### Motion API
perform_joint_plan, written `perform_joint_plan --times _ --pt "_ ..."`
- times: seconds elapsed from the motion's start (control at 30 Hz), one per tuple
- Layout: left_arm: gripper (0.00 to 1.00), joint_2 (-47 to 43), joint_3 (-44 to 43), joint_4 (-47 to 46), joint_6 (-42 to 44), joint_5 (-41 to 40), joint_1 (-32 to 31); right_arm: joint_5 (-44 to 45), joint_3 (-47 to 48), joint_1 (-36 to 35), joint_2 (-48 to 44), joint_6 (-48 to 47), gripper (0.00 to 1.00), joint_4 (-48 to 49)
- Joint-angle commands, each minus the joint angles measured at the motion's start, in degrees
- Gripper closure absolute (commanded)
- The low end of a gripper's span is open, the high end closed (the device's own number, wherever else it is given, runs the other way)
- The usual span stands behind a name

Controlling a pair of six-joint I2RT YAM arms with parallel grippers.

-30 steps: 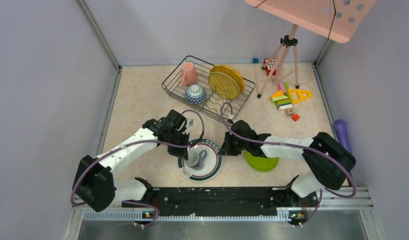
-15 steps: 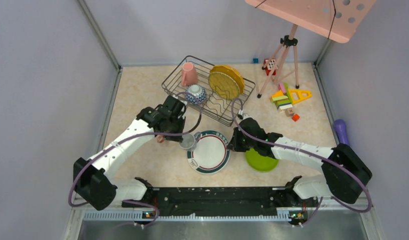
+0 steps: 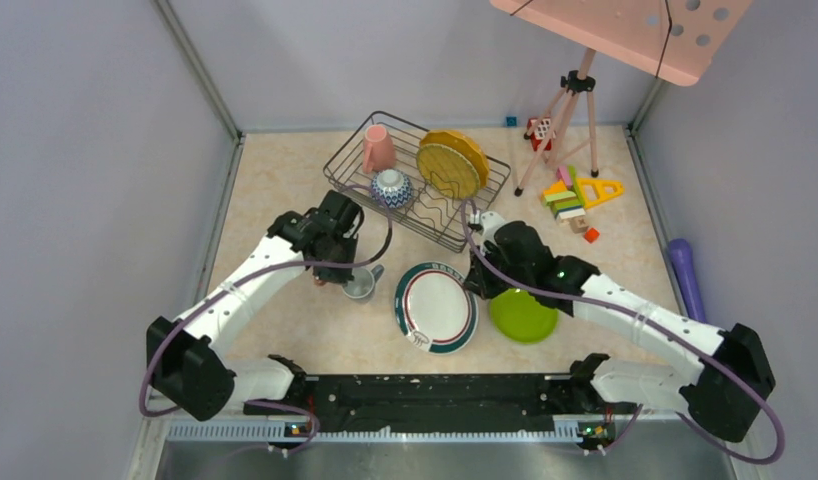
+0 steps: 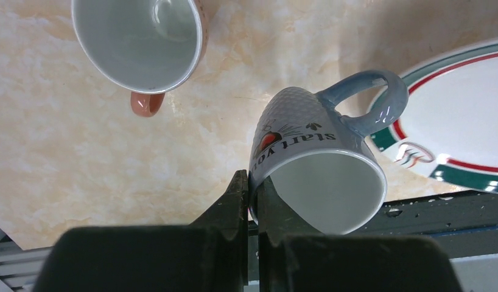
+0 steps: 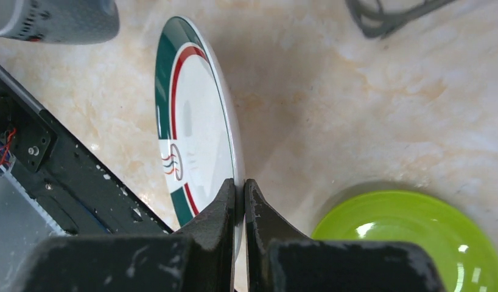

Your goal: Load the mixed dishes into the dish rack

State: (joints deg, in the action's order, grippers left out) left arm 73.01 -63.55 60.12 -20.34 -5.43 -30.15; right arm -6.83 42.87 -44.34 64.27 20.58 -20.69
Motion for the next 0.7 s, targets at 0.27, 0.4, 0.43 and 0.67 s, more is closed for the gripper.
perform_joint_plan --times 0.27,0.4,0.43,0.67 --pt "1.00 0.52 -0.78 -1.92 2.49 4.04 0.46 16.27 17.56 0.30 -10.65 -19.78 1.00 -1.11" --pt "1.00 2.44 -0.87 -2.36 3.46 5.97 0.45 22.87 18.81 0.31 -11.26 -25.18 1.00 5.97" --pt "1.00 3.01 -0.82 -2.43 3.68 6.97 0.45 24.85 17.95 0.30 -11.75 -26.42 1.00 9.61" --pt "1.00 3.71 0.27 -6.02 3.77 10.72 0.37 27.13 13.25 0.30 -9.67 -37.96 1.00 35.73"
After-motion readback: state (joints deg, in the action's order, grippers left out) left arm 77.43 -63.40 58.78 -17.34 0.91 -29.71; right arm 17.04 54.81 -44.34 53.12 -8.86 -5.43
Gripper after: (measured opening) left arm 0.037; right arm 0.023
